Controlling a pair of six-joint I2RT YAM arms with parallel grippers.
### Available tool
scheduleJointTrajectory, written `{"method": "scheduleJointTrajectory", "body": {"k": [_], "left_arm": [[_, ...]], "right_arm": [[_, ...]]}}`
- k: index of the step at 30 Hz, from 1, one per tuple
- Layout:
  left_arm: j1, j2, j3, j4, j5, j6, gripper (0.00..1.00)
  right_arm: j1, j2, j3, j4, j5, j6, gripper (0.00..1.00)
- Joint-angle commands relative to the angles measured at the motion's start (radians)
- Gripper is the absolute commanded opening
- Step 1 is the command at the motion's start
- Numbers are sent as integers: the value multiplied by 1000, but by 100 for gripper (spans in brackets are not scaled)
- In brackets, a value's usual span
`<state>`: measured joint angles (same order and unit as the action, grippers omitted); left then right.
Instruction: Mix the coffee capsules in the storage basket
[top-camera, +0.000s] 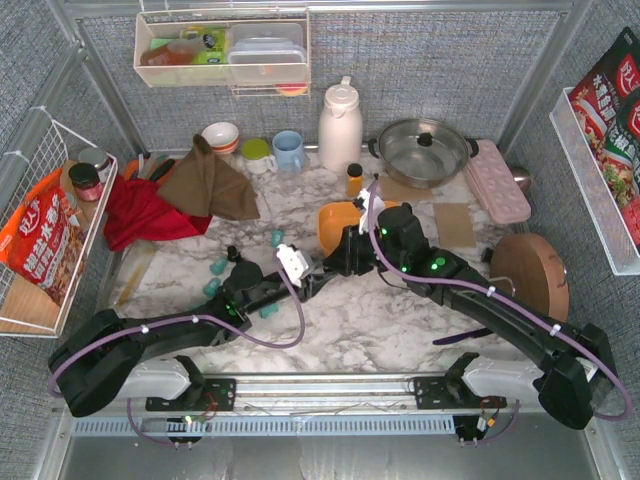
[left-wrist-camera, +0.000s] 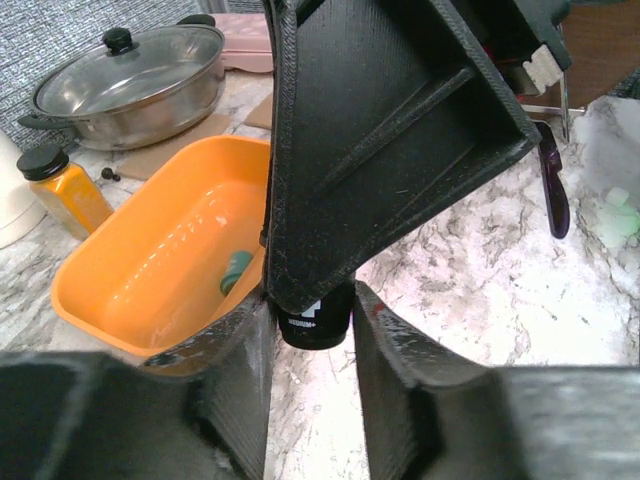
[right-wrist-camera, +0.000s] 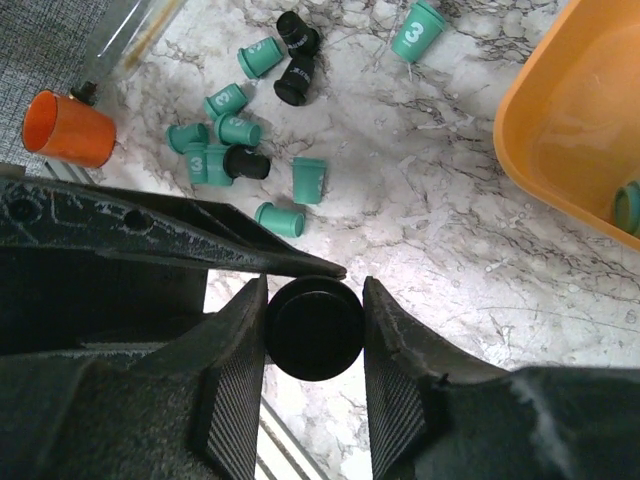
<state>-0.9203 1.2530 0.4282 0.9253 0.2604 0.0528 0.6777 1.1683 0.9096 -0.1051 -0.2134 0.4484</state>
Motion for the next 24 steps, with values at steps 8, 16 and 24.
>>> {"method": "scheduleJointTrajectory", "body": {"k": [8, 16, 24], "left_arm": [[0, -62, -40, 32, -119, 5, 99], [0, -240, -84, -245, -444, -155, 99], [3, -419, -93, -648, -821, -500, 99]], "right_arm": [[0, 12, 31, 8, 52, -2, 28], [-4, 67, 65, -17, 438, -236, 28], [-97, 320, 174, 69, 583, -396, 32]]}}
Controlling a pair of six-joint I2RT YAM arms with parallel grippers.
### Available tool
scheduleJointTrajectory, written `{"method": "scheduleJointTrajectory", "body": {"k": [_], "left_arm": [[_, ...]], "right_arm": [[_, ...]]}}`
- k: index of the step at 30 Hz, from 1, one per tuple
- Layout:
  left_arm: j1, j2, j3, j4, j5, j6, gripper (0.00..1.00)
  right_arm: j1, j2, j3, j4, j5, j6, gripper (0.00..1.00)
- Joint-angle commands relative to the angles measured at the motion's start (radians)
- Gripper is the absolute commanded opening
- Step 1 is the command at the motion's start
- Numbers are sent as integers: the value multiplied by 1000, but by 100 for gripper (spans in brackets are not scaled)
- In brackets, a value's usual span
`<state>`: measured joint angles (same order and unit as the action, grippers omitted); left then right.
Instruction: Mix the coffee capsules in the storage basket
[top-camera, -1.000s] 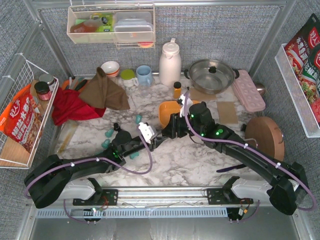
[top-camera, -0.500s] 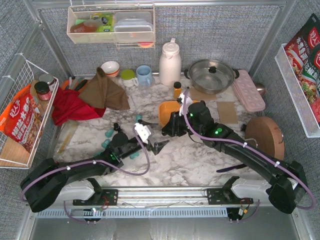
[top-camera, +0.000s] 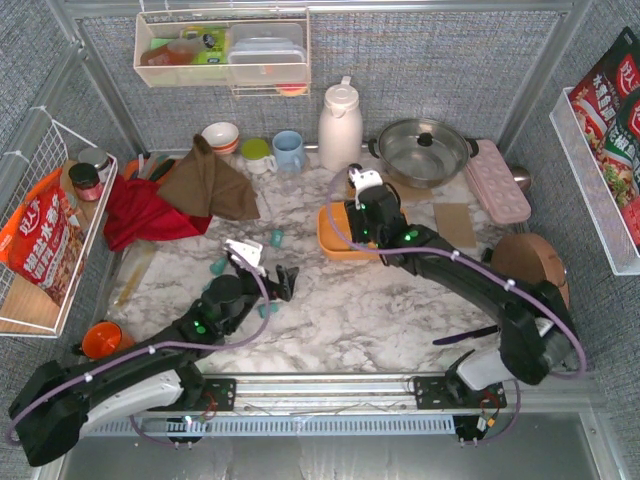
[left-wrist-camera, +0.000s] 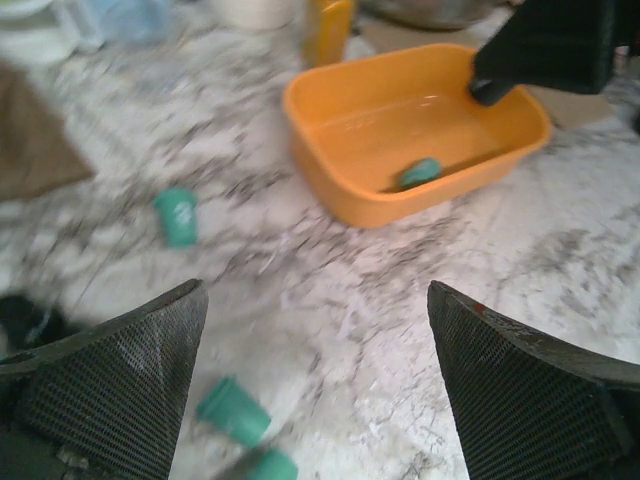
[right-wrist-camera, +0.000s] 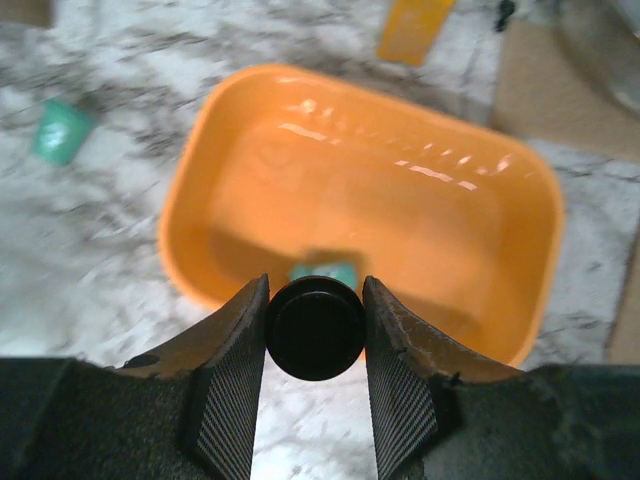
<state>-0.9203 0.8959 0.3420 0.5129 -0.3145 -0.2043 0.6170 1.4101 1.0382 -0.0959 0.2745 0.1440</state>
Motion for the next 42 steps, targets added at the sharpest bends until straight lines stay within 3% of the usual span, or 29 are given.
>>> {"method": "scheduleJointTrajectory", "body": {"k": [1, 7, 11, 16, 24, 31, 34, 42], "left_arm": [[3, -83, -3, -303, -301, -329, 99], [8, -141, 37, -554, -310, -510, 99], [8, -96, 90, -695, -302, -591, 94], [7, -3, 135, -783, -256, -611, 88], [6, 130, 184, -812, -105, -653, 87], [-2, 312, 274, -886, -124, -674, 94], [-7, 395, 319, -954, -198, -748, 98], [-44, 587, 433, -1004, -251, -860, 85]], "right_arm": [[-45, 109, 53, 76, 92, -96, 33], [-94, 250, 100, 105, 38, -74, 46], [-112, 290, 109, 104, 10, -33, 64], [-123, 286, 102, 97, 3, -18, 74], [-126, 174, 56, 52, -45, -13, 77], [-126, 87, -9, 24, -127, 28, 78], [-126, 51, -28, 7, -141, 42, 78], [-126, -24, -73, -11, -195, 58, 78]]}}
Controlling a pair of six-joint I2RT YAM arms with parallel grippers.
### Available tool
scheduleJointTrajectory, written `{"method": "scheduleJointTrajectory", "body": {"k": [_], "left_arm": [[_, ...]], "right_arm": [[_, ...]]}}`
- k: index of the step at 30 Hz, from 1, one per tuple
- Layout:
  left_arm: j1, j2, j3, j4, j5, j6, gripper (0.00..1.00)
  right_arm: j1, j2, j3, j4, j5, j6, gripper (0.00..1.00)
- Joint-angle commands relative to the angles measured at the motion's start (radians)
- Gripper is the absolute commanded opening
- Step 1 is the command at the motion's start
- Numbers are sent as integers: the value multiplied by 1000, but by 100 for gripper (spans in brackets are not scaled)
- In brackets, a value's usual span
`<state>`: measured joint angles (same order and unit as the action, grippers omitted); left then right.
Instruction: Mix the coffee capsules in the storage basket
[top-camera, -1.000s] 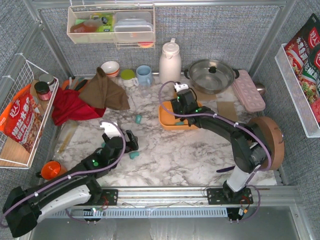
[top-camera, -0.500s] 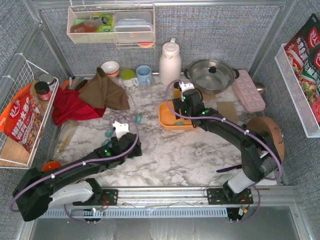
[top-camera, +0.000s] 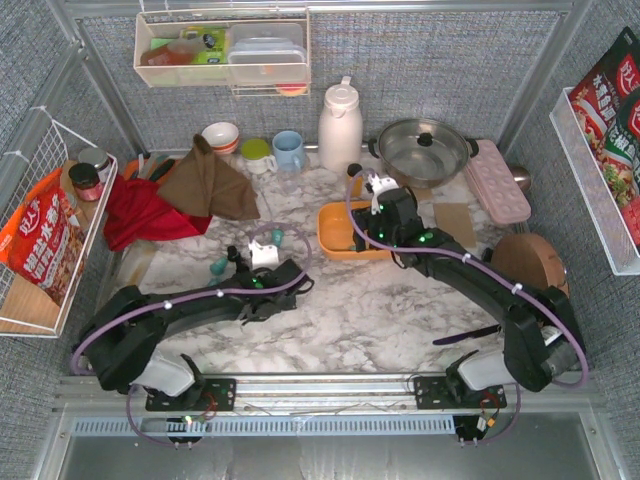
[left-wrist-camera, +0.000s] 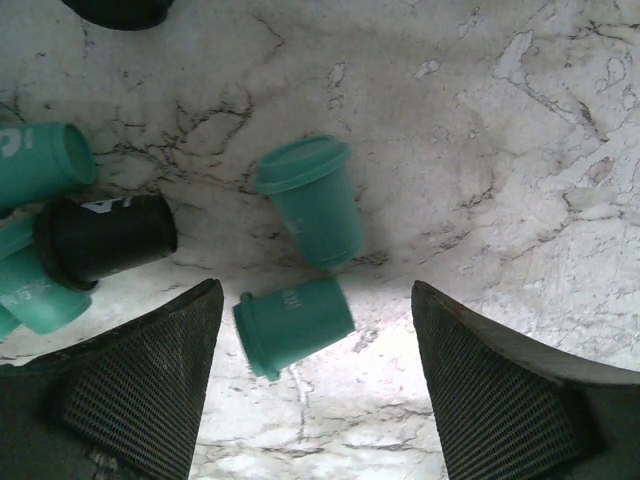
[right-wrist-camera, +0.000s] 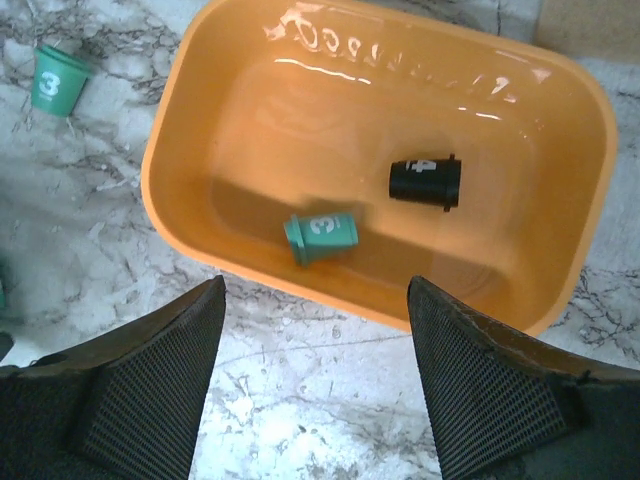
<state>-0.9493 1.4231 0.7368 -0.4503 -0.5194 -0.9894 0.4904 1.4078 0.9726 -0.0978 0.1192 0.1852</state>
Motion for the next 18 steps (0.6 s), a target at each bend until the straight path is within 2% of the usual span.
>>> {"method": "scheduleJointTrajectory", "body": {"k": [1, 4, 8, 11, 18], "left_arm": [[-20, 82, 52, -50, -51, -87, 84], [-36, 145, 103, -123, -81, -145, 77], [-63, 226, 192, -311, -151, -265, 71], [-87, 279, 246, -397, -172, -314, 71], [-131, 311, 306, -462, -178, -365, 73]], "right_arm": [[0, -29, -10, -15, -43, 17, 78], [0, -50, -19, -24, -52, 15, 78], [1, -74, -35, -28, -57, 12, 78], [0, -84, -41, -28, -61, 12, 78], [0, -93, -43, -39, -77, 19, 78]]}}
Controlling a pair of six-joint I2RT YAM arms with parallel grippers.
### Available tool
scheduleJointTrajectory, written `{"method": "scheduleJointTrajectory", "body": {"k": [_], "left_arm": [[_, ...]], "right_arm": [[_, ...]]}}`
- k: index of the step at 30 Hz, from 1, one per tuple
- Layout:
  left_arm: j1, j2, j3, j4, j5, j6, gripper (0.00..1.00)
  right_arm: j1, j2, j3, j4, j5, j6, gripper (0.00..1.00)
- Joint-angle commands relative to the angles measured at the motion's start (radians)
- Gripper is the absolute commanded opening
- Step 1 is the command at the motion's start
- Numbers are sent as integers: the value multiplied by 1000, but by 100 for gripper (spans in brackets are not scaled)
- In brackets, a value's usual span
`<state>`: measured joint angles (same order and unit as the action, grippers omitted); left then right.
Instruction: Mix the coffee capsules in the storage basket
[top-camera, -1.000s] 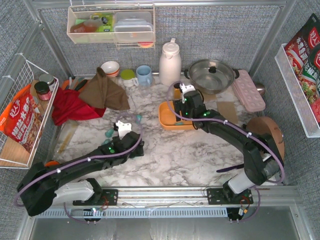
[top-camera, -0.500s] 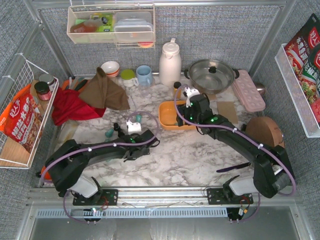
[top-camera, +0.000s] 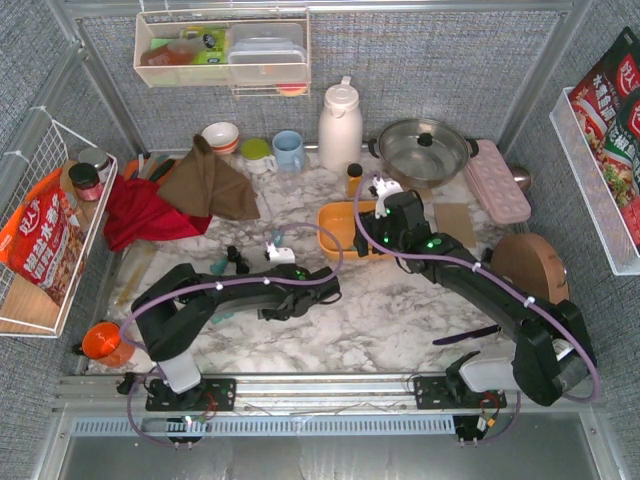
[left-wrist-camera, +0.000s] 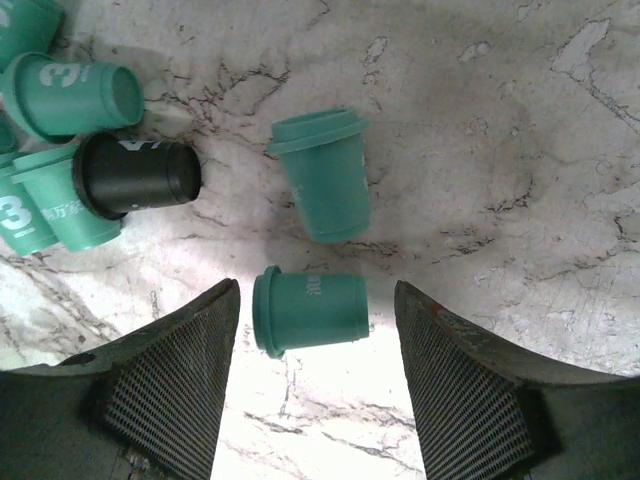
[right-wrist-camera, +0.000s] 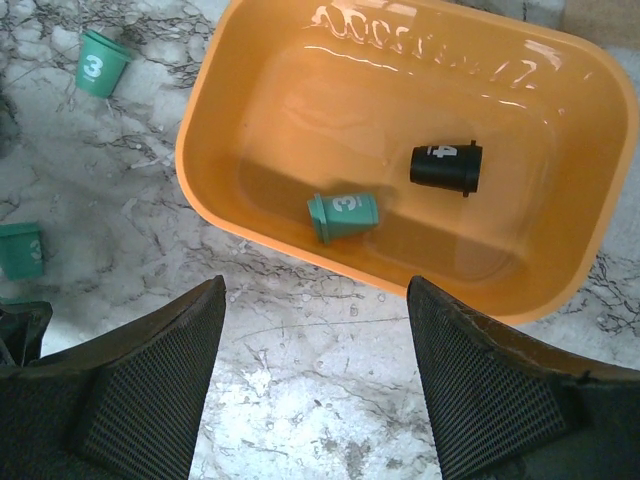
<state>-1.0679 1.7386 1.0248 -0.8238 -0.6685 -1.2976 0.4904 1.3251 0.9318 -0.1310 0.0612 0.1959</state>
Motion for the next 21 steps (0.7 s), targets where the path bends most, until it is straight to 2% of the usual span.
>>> {"method": "scheduleJointTrajectory", "body": {"k": [1, 15, 21], "left_arm": [[-13, -11, 16, -88, -26, -61, 73], [-15, -59, -77, 54, 36, -63, 67], [-15, -68, -104, 83, 37, -59, 56]], "right_arm": [[0, -12, -2, -7, -21, 9, 78], [0, -48, 4, -34, -33, 16, 78], [0, -49, 8, -41, -36, 19, 78]]}}
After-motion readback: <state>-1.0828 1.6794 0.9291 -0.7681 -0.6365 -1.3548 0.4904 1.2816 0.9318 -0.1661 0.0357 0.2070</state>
